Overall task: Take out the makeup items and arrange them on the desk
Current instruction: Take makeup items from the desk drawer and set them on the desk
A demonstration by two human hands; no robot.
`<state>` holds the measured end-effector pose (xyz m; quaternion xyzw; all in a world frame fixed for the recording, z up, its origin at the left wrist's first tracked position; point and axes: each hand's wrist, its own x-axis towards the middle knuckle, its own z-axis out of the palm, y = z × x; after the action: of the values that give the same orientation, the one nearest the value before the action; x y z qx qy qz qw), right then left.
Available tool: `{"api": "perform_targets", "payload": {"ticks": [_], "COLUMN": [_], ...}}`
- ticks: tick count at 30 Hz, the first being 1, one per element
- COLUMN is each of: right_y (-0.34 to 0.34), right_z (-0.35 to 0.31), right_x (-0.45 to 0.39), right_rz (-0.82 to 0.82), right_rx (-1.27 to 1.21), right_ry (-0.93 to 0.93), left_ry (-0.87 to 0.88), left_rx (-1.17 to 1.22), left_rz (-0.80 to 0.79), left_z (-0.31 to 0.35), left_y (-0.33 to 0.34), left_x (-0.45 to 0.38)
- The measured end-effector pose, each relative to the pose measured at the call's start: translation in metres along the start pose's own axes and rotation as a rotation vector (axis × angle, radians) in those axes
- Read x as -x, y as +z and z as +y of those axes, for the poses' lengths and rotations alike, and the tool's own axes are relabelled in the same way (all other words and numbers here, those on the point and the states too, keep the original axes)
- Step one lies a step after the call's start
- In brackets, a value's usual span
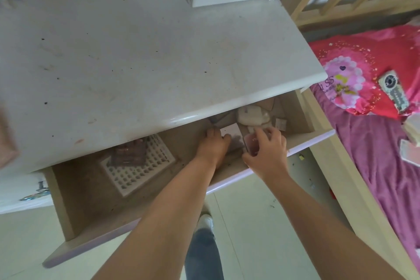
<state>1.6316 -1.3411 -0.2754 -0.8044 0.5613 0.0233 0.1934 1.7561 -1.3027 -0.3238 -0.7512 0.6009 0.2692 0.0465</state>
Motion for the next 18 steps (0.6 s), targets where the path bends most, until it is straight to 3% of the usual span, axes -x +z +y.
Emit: {"api": "perform_targets", "payload": {"ticks": [4,11,15,18], "right_y": [-0.011,-0.048,-0.058,-0.056], "right_z": [-0.003,-0.052,-0.115,-0.160], "right_x": [0.008,0.032,0.040,0.036], "right_rz": [0.001,0.067,0.124,0.064], "right_rx": [-0.066,-0.186,-0.180,-0.155], "right_ry": [-0.069,-0.374,-0.563,-0.641], "left_ry": [0.059,0.085,-0.073,-0.269], "left_rx": [0.067,0.322,0.439,0.426], "left_rz": [0.009,0.271,0.399,0.582], "left_z": [-0.010,-0.049,-0.077,-0.110], "left_y": [-0.005,-0.031,-0.048,-0.060], "left_x": [0.029,0.130,0.181,0.203]}}
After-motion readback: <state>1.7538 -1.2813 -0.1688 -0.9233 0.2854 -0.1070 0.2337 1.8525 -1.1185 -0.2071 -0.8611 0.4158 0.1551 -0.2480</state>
